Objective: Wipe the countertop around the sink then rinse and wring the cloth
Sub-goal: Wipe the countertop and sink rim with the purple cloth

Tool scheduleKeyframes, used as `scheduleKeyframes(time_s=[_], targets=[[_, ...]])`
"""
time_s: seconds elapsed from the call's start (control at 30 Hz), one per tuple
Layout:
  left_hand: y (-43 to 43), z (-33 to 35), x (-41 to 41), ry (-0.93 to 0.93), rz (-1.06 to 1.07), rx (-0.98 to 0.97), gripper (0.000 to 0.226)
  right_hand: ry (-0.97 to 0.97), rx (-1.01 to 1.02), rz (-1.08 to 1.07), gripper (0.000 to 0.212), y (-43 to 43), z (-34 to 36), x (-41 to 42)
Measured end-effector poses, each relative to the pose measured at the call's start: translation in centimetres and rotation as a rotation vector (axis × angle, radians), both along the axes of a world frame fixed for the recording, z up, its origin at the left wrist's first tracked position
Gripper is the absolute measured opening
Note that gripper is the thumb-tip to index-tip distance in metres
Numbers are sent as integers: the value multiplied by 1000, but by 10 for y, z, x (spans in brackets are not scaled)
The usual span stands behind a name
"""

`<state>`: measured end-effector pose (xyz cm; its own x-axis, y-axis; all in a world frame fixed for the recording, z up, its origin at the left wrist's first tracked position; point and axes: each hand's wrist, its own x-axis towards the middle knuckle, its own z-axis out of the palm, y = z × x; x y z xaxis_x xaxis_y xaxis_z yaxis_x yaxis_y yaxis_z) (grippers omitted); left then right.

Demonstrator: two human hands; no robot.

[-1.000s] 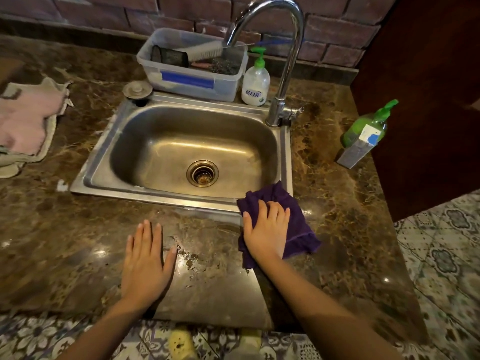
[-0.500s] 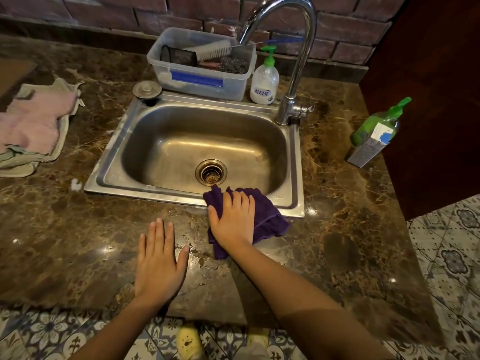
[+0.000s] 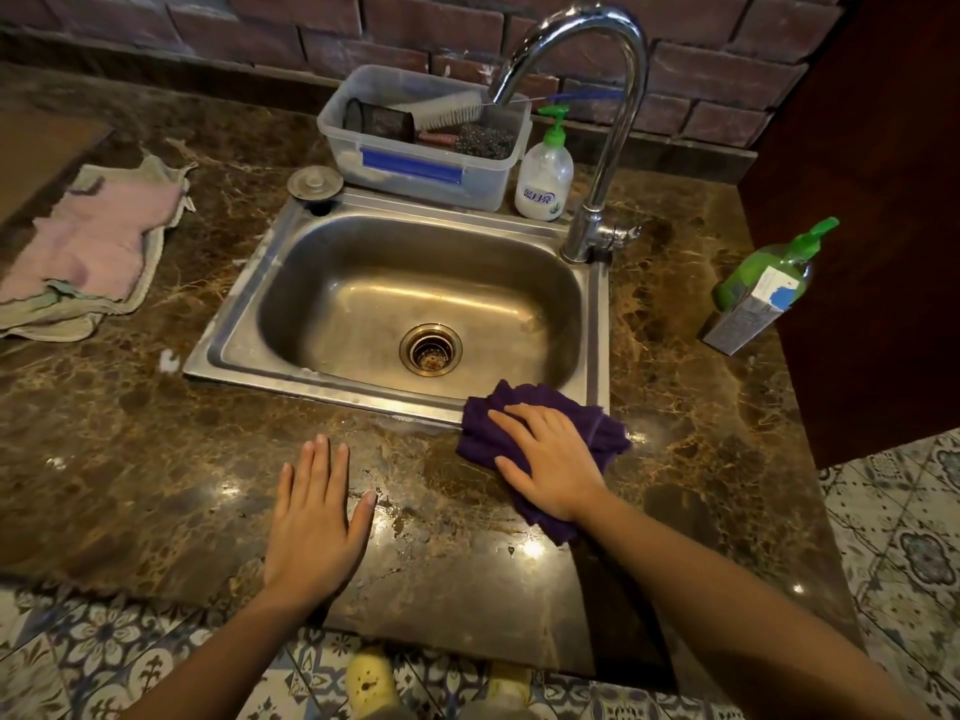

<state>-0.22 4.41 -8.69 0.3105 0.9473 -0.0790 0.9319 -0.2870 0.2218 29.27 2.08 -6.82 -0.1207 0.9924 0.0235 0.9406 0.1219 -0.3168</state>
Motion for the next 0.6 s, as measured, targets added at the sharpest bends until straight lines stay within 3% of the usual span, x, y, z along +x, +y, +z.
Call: scheduleKeyframes(time_s=[0.3,0.5,0.6], targets=[[0,-1,1,23,0,3,76,-59,42,-113,50,-25,0,45],[0,4,4,18,-10,1,81,-73,120,-702,47,-2,-14,-40],[0,6,6,4,-13,12,83,-80,96,-781,49,16,-11,-72]])
